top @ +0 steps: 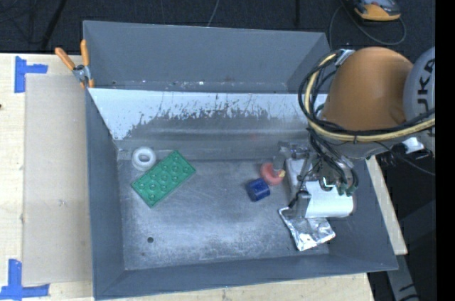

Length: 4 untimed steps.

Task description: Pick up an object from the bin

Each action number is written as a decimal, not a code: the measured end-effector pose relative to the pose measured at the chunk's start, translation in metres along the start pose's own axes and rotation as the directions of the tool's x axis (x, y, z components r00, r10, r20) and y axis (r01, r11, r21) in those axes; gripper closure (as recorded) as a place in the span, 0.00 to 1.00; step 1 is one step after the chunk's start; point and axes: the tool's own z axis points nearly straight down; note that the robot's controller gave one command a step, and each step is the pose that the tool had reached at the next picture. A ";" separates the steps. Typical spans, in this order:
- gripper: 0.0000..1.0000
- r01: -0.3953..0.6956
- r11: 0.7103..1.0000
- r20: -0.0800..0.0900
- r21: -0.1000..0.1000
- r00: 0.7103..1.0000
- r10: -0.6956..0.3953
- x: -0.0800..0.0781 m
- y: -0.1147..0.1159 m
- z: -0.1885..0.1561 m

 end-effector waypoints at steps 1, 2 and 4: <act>0.00 0.030 1.000 0.007 0.000 1.000 -0.030 -0.039 -0.025 0.144; 1.00 0.032 1.000 0.010 0.000 0.999 -0.032 -0.040 -0.024 0.140; 0.00 0.229 0.974 0.005 0.001 0.974 -0.229 -0.019 -0.013 0.142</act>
Offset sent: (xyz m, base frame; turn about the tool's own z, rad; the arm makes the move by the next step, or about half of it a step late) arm 0.0380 -0.0254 -0.1407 -0.0309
